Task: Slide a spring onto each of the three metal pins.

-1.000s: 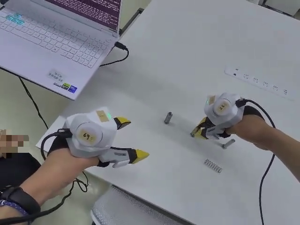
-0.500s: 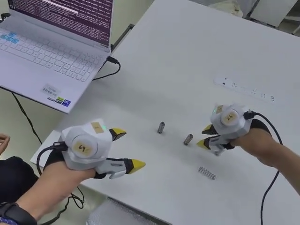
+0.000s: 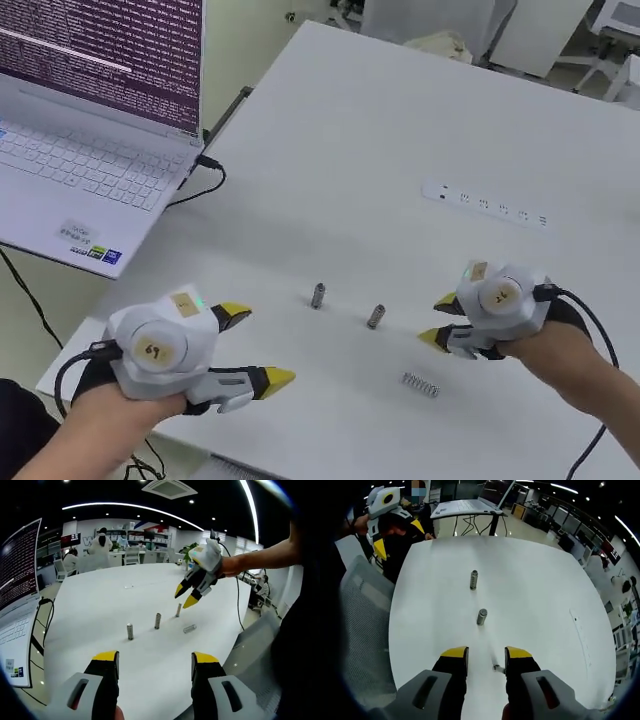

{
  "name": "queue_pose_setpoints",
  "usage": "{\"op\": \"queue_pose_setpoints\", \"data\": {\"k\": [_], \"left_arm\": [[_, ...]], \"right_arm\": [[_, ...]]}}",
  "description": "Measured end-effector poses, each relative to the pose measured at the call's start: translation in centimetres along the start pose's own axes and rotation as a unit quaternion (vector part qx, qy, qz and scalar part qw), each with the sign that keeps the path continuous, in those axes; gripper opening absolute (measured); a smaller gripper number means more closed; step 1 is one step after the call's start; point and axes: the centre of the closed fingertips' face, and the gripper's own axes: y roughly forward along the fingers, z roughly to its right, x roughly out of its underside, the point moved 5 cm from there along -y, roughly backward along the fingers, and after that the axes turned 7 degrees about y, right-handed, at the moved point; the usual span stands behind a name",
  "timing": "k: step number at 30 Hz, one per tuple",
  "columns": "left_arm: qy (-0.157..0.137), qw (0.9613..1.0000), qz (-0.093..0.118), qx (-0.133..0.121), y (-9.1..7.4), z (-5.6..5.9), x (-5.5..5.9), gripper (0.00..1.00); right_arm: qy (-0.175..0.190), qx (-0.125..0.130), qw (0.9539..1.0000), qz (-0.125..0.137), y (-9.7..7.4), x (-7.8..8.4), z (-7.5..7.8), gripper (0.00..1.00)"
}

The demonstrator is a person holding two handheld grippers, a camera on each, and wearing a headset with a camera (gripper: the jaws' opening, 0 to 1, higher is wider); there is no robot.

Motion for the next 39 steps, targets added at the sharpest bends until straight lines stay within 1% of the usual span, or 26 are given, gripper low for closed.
{"op": "queue_pose_setpoints", "data": {"k": [7, 11, 14, 18, 22, 24, 26, 32, 35, 39], "left_arm": [[-0.001, 1.0000, 0.005, -0.001, 0.5, 0.1, -0.5, 0.54], [0.001, 1.0000, 0.006, 0.002, 0.8, 0.3, -0.8, 0.54], [0.003, 0.9999, 0.008, 0.005, 1.1, 0.4, -1.2, 0.54], [0.007, 0.9999, 0.007, 0.008, 1.3, 0.4, -1.4, 0.54], [0.008, 0.9999, 0.007, 0.009, 1.4, 0.4, -1.5, 0.54], [0.009, 0.9999, 0.005, 0.009, 1.5, 0.4, -1.5, 0.54], [0.007, 0.9999, 0.006, 0.007, 1.5, 0.3, -1.6, 0.54], [0.005, 1.0000, 0.008, 0.004, 1.7, 0.2, -1.9, 0.54], [0.005, 0.9999, 0.009, 0.002, 1.8, 0.2, -2.2, 0.54], [0.006, 0.9999, 0.011, 0.002, 1.9, 0.1, -2.4, 0.54]], "right_arm": [[0.031, 0.016, 0.9989, 0.031, -2.0, 0.9, -0.9, 0.27], [0.047, 0.024, 0.9978, 0.041, -2.7, 1.5, -1.3, 0.28], [0.066, 0.031, 0.9961, 0.051, -3.3, 2.0, -1.6, 0.29], [0.082, 0.038, 0.9943, 0.056, -3.8, 2.8, -1.7, 0.29], [0.105, 0.045, 0.9912, 0.067, -4.5, 3.4, -1.7, 0.29], [0.126, 0.051, 0.9876, 0.079, -5.0, 3.7, -1.8, 0.30], [0.136, 0.054, 0.9857, 0.084, -5.3, 4.0, -1.8, 0.30], [0.175, 0.066, 0.9765, 0.107, -6.6, 5.0, -2.0, 0.32], [0.205, 0.077, 0.9672, 0.128, -7.8, 5.4, -2.0, 0.34], [0.223, 0.084, 0.9612, 0.138, -8.9, 6.3, -2.2, 0.36]]}}
